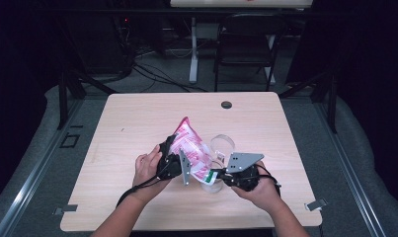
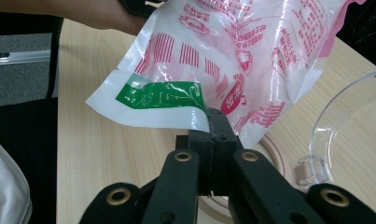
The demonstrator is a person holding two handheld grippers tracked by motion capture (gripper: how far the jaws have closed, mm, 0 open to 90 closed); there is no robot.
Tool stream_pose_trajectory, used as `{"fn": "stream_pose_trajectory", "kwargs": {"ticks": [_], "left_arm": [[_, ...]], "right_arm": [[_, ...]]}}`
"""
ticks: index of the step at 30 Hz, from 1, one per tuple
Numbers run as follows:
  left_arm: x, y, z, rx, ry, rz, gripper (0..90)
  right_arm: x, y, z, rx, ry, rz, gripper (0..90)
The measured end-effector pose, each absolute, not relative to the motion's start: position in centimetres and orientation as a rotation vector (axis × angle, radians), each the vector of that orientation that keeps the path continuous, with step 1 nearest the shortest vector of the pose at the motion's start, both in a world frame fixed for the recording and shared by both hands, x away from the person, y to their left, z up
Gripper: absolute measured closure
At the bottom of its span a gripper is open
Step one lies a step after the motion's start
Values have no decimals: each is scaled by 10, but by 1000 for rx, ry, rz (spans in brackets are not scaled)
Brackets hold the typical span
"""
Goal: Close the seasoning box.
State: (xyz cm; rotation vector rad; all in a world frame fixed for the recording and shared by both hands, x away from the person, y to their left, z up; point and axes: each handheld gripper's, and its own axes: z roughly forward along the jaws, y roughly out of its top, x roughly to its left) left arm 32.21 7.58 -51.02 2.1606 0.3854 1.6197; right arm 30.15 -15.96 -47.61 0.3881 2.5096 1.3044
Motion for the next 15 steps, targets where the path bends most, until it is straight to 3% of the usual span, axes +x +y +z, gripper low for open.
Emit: {"fn": "stream_pose_trajectory", "kwargs": {"ticks": [15], "left_arm": [[320,74,-506,2151,340,1680,585]], "right_arm": [[302,-160,-477,387,2521,1301,900]]}}
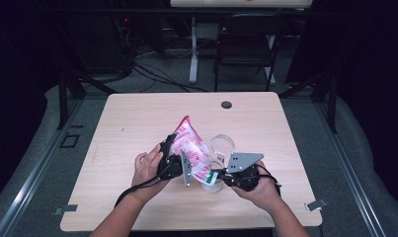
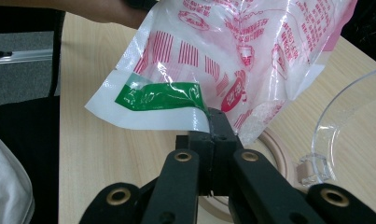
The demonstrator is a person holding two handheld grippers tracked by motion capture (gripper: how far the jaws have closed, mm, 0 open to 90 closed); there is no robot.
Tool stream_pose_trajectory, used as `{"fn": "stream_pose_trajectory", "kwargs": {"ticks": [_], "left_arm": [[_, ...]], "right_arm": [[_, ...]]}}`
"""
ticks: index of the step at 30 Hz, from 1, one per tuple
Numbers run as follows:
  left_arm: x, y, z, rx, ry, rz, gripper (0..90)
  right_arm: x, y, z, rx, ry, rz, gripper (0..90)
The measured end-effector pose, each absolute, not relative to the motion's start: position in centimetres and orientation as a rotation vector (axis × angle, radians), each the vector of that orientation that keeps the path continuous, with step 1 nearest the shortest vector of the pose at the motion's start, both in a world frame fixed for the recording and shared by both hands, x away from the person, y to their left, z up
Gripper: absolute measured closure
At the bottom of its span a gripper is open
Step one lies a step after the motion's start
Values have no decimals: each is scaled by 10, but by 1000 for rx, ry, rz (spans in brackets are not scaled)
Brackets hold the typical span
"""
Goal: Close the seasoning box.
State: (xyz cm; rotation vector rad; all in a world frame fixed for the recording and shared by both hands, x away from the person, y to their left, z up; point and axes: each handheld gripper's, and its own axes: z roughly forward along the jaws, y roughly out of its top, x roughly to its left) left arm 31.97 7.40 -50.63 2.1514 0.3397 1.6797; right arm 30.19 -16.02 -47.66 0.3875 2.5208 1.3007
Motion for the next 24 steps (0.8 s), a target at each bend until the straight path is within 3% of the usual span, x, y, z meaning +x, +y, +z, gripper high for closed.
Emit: {"fn": "stream_pose_trajectory", "kwargs": {"ticks": [24], "left_arm": [[316,70,-505,2128,277,1710,587]], "right_arm": [[299,-161,-478,377,2552,1293,900]]}}
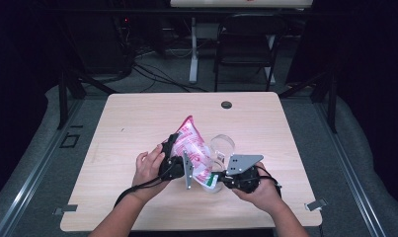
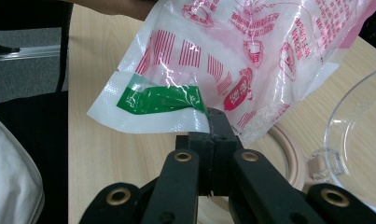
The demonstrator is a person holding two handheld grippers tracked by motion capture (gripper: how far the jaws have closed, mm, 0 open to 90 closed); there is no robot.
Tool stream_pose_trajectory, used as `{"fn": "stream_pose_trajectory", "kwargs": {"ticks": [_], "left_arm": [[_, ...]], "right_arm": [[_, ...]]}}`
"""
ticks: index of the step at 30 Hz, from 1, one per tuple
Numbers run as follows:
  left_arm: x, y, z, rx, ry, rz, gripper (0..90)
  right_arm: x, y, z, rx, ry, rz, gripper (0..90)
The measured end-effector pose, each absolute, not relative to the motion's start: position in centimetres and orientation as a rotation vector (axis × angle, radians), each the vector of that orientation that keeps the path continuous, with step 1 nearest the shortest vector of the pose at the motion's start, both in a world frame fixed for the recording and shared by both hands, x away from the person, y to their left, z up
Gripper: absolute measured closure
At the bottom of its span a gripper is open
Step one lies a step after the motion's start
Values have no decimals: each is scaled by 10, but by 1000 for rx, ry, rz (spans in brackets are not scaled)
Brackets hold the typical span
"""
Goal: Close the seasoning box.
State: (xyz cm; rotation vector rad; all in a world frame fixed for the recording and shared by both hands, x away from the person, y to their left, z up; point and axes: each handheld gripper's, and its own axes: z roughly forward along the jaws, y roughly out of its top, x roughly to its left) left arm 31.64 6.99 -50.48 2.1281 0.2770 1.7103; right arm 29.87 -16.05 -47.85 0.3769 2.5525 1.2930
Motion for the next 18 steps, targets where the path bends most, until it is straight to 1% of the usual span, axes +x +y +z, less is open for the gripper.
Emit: {"fn": "stream_pose_trajectory", "kwargs": {"ticks": [18], "left_arm": [[317,64,-505,2118,235,1726,588]], "right_arm": [[297,-162,-486,404,2558,1277,900]]}}
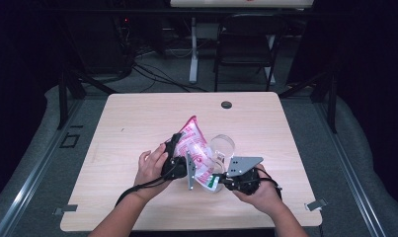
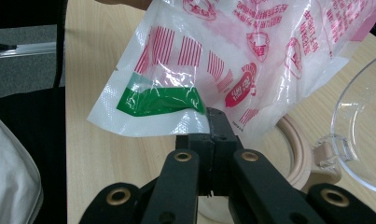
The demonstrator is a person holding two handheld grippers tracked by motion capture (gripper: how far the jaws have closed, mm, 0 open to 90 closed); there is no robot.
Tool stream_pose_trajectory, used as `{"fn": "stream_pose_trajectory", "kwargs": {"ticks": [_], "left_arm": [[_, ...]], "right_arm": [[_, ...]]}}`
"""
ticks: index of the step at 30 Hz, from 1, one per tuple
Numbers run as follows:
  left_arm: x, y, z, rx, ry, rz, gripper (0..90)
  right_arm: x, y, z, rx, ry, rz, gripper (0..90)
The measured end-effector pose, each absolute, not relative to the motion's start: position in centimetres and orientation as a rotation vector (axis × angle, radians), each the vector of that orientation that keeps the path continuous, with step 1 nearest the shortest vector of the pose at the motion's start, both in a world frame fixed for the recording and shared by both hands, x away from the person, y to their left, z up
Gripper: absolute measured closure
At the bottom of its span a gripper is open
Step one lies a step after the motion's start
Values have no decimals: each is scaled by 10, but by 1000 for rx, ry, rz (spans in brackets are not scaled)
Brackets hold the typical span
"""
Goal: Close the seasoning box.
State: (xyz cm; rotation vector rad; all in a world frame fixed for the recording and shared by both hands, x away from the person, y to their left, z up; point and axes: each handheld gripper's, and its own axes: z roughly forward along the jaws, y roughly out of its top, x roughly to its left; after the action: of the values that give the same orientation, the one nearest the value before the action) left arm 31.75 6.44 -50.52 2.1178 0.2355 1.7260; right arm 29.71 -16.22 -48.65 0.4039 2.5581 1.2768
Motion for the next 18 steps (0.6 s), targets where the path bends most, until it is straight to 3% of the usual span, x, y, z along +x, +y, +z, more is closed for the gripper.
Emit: {"fn": "stream_pose_trajectory", "kwargs": {"ticks": [18], "left_arm": [[317,63,-502,2112,226,1732,590]], "right_arm": [[297,-161,-488,405,2570,1271,900]]}}
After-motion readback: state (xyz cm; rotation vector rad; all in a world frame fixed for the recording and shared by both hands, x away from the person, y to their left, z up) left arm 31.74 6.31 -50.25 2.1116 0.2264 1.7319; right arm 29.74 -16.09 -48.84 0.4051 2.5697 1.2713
